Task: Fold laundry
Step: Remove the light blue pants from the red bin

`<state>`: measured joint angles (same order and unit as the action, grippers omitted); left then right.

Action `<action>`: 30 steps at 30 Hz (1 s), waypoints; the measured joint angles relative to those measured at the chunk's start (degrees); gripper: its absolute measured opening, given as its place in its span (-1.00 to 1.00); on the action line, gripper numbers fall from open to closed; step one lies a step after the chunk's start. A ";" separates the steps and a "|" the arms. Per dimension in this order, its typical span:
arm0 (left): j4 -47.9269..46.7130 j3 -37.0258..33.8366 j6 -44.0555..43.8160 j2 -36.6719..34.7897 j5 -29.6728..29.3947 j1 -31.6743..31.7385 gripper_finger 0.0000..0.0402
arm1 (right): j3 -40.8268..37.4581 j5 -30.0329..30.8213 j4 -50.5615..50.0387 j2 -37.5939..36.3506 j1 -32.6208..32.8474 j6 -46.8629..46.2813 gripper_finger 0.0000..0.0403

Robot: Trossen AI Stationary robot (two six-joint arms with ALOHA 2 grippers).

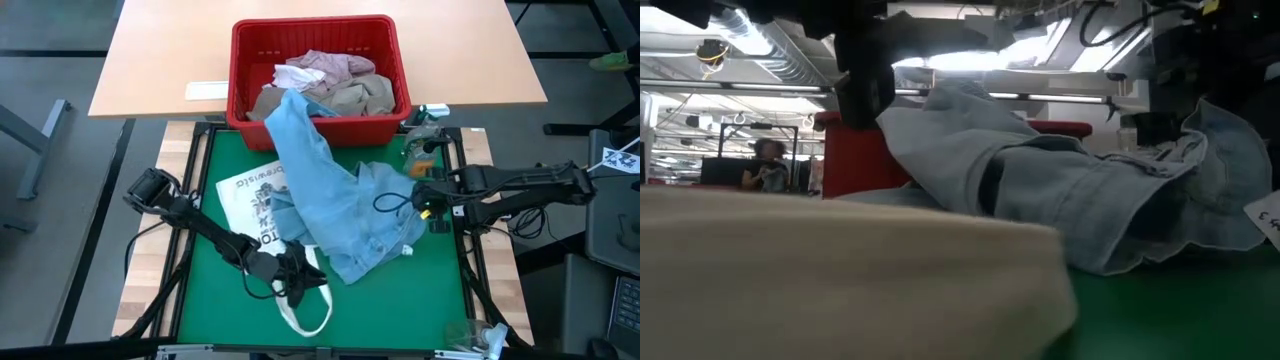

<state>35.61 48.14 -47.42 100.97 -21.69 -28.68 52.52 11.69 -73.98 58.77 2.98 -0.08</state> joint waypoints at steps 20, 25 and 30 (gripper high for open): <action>-7.71 -0.02 0.01 0.00 2.57 0.13 -0.30 | -0.56 3.62 -1.46 -0.23 0.00 -0.09 -0.87; -11.70 -0.04 0.00 0.00 3.17 0.13 -0.30 | -0.56 3.48 -1.39 -0.21 0.00 -0.09 -0.87; -13.60 -0.04 0.00 -0.02 3.17 0.13 -0.30 | -0.56 3.31 -1.31 -0.18 0.00 0.24 -0.87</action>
<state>22.01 48.10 -47.42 100.95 -18.52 -28.56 51.96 15.00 -75.29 58.59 2.98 0.16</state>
